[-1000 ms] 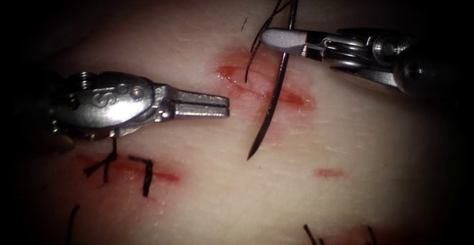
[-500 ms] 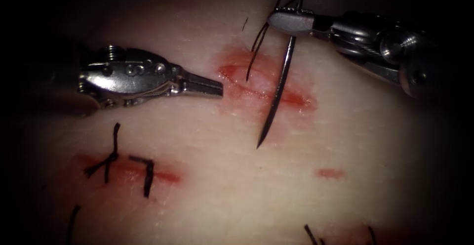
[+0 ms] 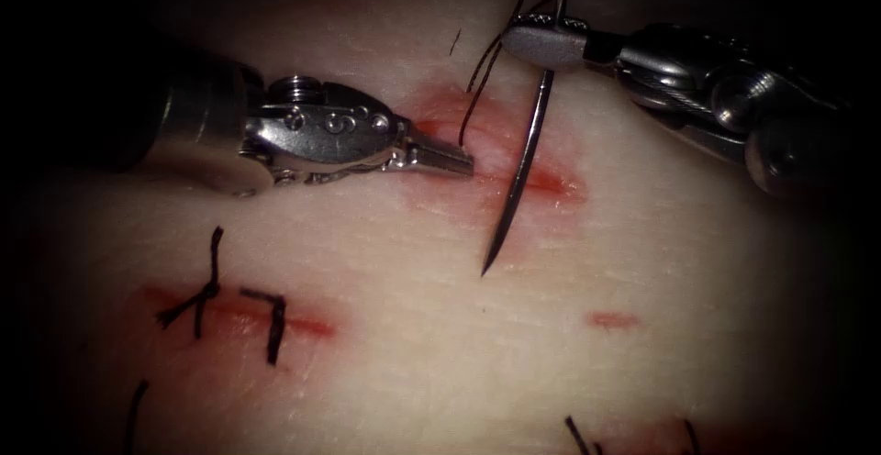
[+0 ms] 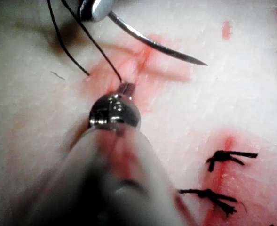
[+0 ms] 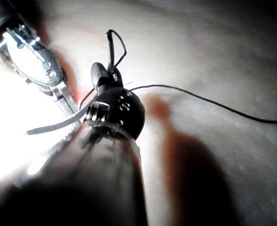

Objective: Wound Closure

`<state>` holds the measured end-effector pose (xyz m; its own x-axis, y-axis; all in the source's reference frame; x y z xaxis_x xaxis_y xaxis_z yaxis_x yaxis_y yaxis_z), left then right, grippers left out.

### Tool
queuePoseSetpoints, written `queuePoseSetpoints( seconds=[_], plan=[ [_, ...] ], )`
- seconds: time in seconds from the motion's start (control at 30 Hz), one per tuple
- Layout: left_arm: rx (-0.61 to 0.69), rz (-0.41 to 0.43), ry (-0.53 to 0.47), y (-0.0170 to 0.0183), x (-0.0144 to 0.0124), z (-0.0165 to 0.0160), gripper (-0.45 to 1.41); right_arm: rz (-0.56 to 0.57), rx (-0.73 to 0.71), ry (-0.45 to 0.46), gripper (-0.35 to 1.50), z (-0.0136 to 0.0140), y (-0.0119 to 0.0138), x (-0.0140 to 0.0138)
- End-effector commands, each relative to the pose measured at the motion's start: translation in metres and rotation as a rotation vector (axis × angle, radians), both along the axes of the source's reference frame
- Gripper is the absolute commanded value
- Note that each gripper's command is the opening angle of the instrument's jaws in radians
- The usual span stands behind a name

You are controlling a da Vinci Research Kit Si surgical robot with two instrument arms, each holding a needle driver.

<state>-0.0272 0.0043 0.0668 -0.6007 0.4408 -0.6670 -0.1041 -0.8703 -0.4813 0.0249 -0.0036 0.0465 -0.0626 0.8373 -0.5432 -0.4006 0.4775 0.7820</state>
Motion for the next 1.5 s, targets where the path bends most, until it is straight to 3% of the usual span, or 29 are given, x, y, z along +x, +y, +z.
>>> queuePoseSetpoints(
  seconds=[0.03,0.2,0.4,0.73,0.77,0.8,0.87,0.97,1.5],
  plan=[
    [0.002,0.016,0.010,-0.0002,-0.0005,0.0010,-0.45,0.001,-0.009,-0.002,-0.35,0.0002,0.0004,0.0009],
    [0.006,0.067,0.060,-0.0007,-0.0004,0.0028,-0.45,-0.003,-0.032,-0.004,-0.35,0.0002,0.0004,0.0009],
    [-0.032,0.064,0.106,0.0009,0.0002,0.0037,-0.45,-0.032,-0.155,-0.033,-0.35,0.0003,0.0005,0.0011],
    [-0.042,0.152,0.346,0.0011,0.0011,0.0037,-0.45,-0.021,-0.319,-0.066,-0.35,0.0016,0.0017,0.0013],
    [-0.033,0.180,0.383,0.0006,0.0013,0.0036,-0.10,-0.015,-0.338,-0.073,-0.35,0.0022,0.0018,0.0014],
    [-0.033,0.180,0.383,0.0006,0.0013,0.0036,-0.10,-0.015,-0.338,-0.073,-0.35,0.0022,0.0018,0.0014],
    [-0.025,0.203,0.414,0.0002,0.0014,0.0034,0.07,-0.010,-0.350,-0.079,-0.35,0.0027,0.0018,0.0016],
    [-0.021,0.212,0.429,-0.0002,0.0014,0.0032,0.15,-0.005,-0.375,-0.085,-0.35,0.0033,0.0019,0.0019],
    [-0.001,0.204,0.429,-0.0008,0.0009,0.0011,0.04,0.040,-0.490,-0.181,-0.35,0.0043,0.0020,0.0033]
  ],
)
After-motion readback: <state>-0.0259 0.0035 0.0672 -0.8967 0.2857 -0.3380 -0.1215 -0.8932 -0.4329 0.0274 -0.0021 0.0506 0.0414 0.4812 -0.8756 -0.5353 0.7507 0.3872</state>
